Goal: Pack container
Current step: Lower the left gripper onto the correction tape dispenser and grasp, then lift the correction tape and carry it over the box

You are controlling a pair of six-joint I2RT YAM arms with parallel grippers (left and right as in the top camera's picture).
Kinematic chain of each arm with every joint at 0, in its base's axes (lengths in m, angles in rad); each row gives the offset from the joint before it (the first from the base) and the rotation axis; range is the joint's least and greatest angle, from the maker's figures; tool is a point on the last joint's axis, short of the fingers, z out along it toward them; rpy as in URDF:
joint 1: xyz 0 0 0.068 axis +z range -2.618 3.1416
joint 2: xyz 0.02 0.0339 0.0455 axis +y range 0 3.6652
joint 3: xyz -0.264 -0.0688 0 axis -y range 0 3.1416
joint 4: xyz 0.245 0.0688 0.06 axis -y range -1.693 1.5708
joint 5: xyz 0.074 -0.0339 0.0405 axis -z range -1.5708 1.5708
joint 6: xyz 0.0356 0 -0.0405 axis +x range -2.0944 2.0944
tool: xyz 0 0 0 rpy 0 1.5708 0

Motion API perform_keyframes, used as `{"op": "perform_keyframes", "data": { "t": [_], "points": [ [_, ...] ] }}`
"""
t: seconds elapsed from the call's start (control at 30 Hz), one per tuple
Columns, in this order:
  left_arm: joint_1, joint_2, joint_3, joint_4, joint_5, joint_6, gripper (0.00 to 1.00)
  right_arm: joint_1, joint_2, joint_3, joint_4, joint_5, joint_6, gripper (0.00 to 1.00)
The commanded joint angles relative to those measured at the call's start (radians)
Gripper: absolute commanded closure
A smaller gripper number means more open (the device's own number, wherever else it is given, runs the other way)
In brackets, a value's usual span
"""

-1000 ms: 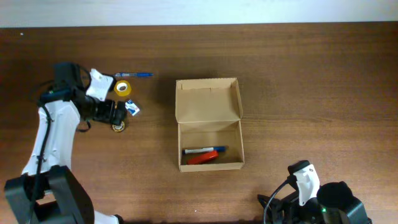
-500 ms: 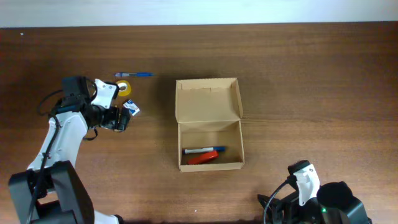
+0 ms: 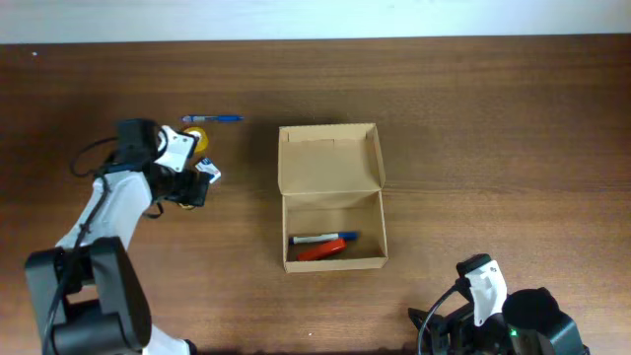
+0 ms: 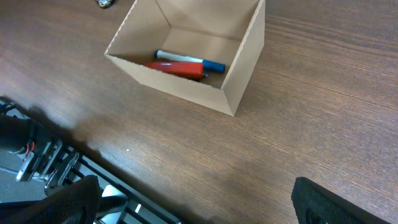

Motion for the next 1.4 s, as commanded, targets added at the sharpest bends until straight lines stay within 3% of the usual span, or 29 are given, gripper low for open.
{"op": "perform_keyframes", "data": {
  "t": [0.0, 0.13, 0.17, 0.4, 0.47, 0.63, 0.87, 1.17, 1.37],
  "points": [
    [-0.011, 0.031, -0.01, 0.03, -0.066, -0.023, 0.05, 0.008, 0.005, -0.003, 0.003, -0.005, -0.003, 0.01],
    [-0.01, 0.068, -0.01, 0.065, -0.069, -0.051, 0.11, 0.008, 0.005, -0.003, 0.003, -0.005, -0.003, 0.01],
    [-0.01, 0.081, -0.01, 0.068, -0.069, -0.051, 0.16, 0.008, 0.005, -0.003, 0.003, -0.005, -0.003, 0.01],
    [-0.01, 0.135, -0.01, 0.075, -0.069, -0.051, 0.23, 0.008, 0.005, -0.003, 0.003, -0.005, -0.003, 0.01],
    [-0.01, 0.137, -0.01, 0.075, -0.069, -0.051, 0.3, 0.008, 0.005, -0.003, 0.003, -0.005, -0.003, 0.01],
    [-0.01, 0.137, -0.01, 0.071, -0.069, -0.066, 0.6, 0.008, 0.005, -0.003, 0.003, -0.005, -0.003, 0.01],
    [-0.01, 0.133, -0.005, 0.069, -0.069, -0.122, 0.83, 0.008, 0.005, -0.003, 0.003, -0.005, -0.003, 0.01],
    [-0.031, -0.031, 0.098, -0.002, -0.069, -0.183, 0.98, 0.008, 0.005, -0.003, 0.003, -0.005, -0.003, 0.01],
    [-0.154, -0.222, 0.125, -0.004, -0.069, -0.181, 0.98, 0.008, 0.005, -0.003, 0.003, -0.005, -0.003, 0.01]
  ]
}}
